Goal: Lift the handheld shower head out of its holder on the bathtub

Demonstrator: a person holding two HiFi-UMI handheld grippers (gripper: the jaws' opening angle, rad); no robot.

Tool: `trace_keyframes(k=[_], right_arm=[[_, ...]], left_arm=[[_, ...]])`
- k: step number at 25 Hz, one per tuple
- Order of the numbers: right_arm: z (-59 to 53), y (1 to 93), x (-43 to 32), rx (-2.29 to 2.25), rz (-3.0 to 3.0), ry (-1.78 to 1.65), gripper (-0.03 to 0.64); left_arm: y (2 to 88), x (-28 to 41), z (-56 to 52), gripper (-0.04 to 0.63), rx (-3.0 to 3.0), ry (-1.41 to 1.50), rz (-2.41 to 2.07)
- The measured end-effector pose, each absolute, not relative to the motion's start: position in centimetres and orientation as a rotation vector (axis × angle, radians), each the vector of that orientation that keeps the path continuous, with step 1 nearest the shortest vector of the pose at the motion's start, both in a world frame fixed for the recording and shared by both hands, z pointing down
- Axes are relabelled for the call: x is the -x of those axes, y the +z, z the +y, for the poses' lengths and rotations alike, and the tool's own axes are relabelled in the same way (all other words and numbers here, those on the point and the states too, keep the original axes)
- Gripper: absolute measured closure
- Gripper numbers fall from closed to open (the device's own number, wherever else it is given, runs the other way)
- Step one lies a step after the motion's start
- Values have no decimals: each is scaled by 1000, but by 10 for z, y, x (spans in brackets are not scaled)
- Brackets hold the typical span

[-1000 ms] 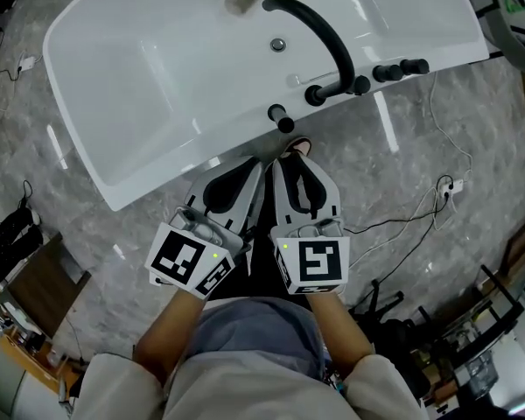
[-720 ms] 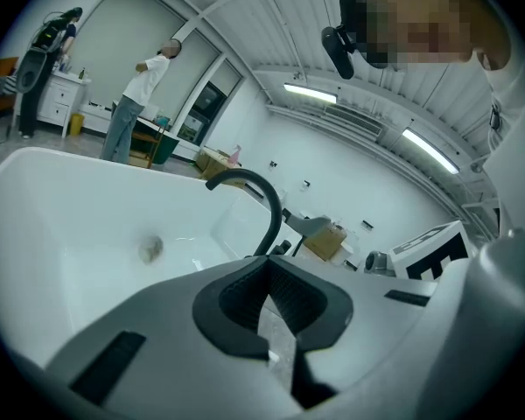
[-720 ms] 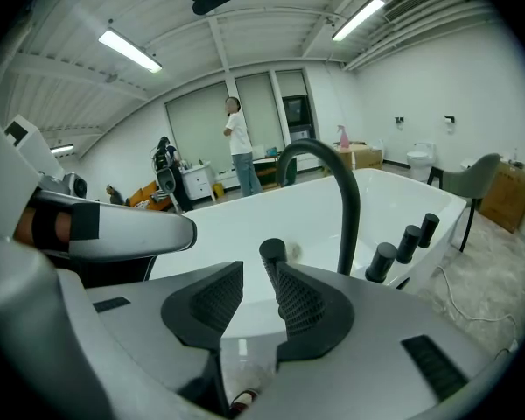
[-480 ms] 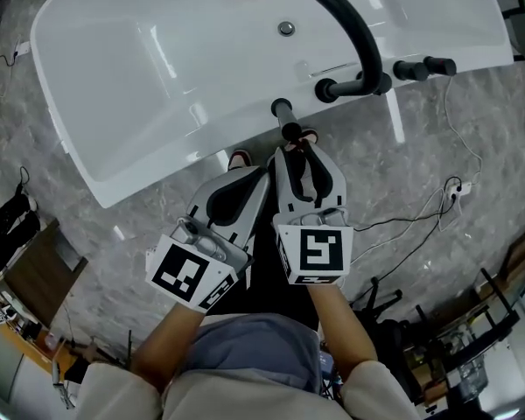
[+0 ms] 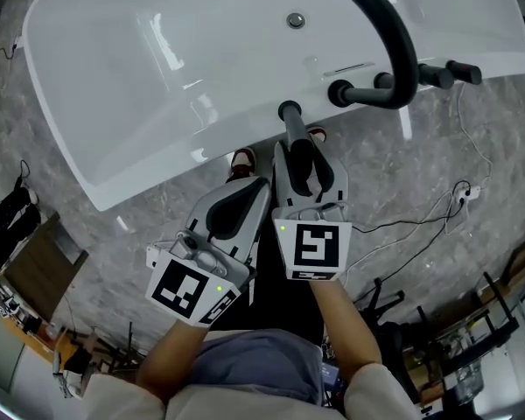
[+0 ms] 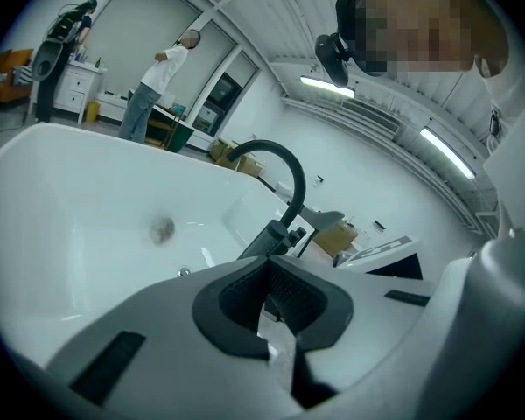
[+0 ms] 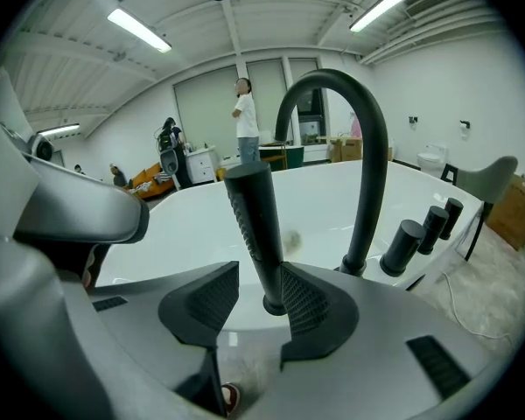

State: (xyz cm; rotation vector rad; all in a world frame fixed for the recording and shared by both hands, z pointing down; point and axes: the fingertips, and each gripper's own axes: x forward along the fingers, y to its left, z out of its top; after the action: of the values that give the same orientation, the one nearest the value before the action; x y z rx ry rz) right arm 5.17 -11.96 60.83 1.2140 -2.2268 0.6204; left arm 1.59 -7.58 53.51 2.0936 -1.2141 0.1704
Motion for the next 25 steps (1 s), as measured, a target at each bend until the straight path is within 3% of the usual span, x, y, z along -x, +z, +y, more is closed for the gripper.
trace_keyframes(k=[25], right_arm=[[-144, 672, -46, -1235, -2167, 538, 469]], left_arm=[[567, -6, -61, 591, -2003, 146, -1267]])
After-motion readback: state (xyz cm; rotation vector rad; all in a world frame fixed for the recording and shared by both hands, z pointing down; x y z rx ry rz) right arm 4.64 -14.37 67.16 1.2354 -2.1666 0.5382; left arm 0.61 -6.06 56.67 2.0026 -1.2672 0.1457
